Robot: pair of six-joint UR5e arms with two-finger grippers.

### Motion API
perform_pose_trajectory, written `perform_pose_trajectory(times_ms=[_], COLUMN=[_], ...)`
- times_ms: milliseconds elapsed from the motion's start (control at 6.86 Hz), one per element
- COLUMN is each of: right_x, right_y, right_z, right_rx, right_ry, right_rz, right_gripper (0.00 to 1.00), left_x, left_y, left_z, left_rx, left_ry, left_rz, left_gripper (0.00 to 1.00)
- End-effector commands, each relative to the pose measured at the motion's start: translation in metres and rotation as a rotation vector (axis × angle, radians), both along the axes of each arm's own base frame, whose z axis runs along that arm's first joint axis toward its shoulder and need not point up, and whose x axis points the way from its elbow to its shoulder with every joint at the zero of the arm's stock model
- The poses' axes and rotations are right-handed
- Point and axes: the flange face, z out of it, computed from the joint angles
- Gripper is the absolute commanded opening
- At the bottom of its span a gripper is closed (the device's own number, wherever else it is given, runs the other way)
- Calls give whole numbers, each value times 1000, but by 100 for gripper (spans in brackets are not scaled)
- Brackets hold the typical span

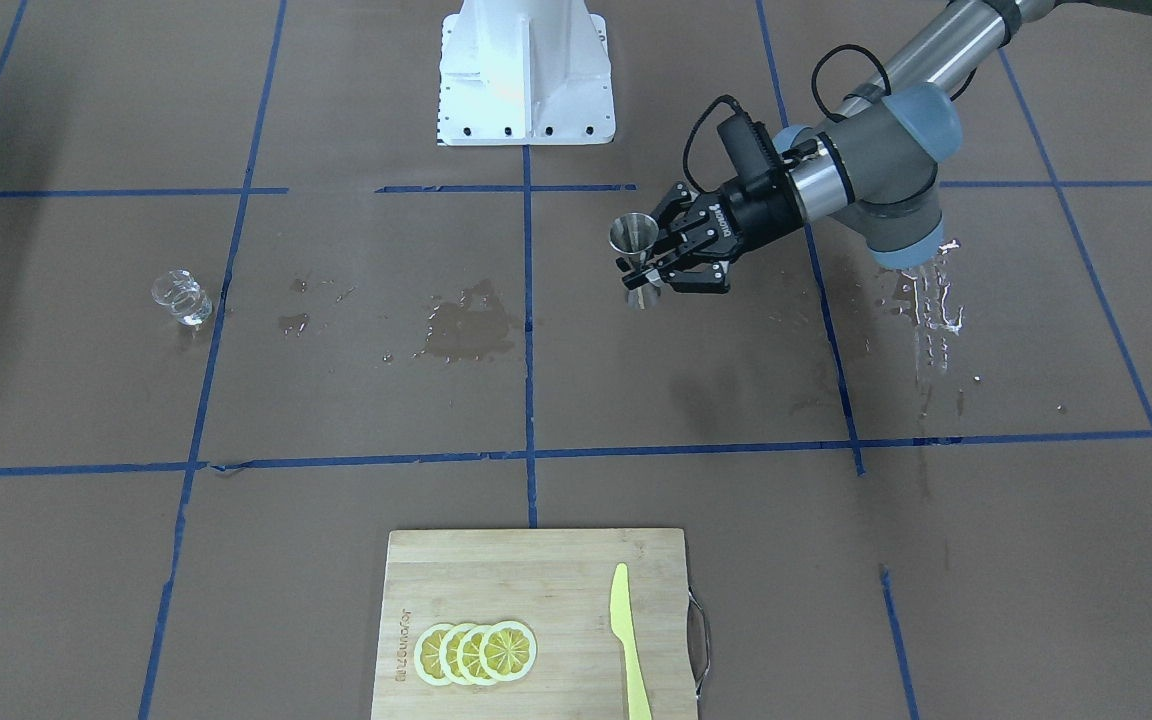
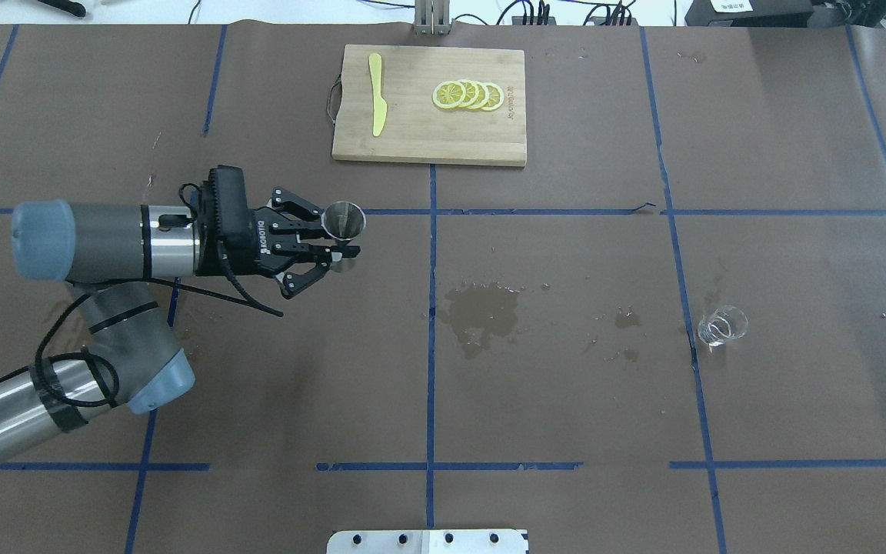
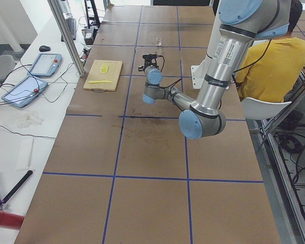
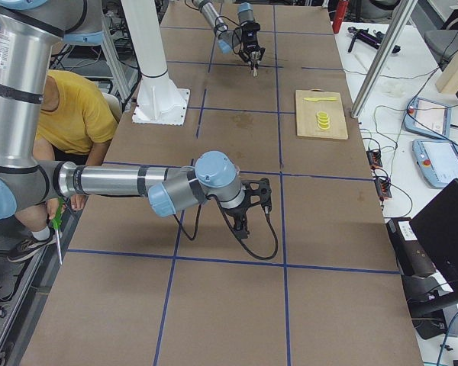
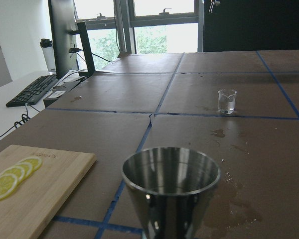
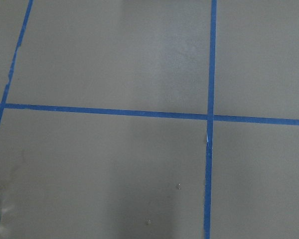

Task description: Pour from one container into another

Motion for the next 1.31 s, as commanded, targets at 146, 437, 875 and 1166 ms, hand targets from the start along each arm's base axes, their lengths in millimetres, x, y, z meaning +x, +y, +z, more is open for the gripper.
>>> perform_pose_trajectory(times_ms=[146, 437, 875, 1166], right_x=[0, -5, -98, -176], right_y=[0, -12, -21, -3], right_z=[-4, -21, -110, -157], right_rx=[-2, -8, -88, -116], right_ry=[-10, -29, -27, -6], right_rz=[3, 28, 122, 218], right_gripper=[100, 100, 100, 100], left_x=[60, 83, 85, 84], left_y=[35, 42, 41, 40], left_z=[-65, -75, -72, -69], left_rx=[6, -9, -15, -18], left_ry=[49, 60, 55, 52], left_rz=[44, 31, 31, 28], left_gripper=[0, 0, 0, 0])
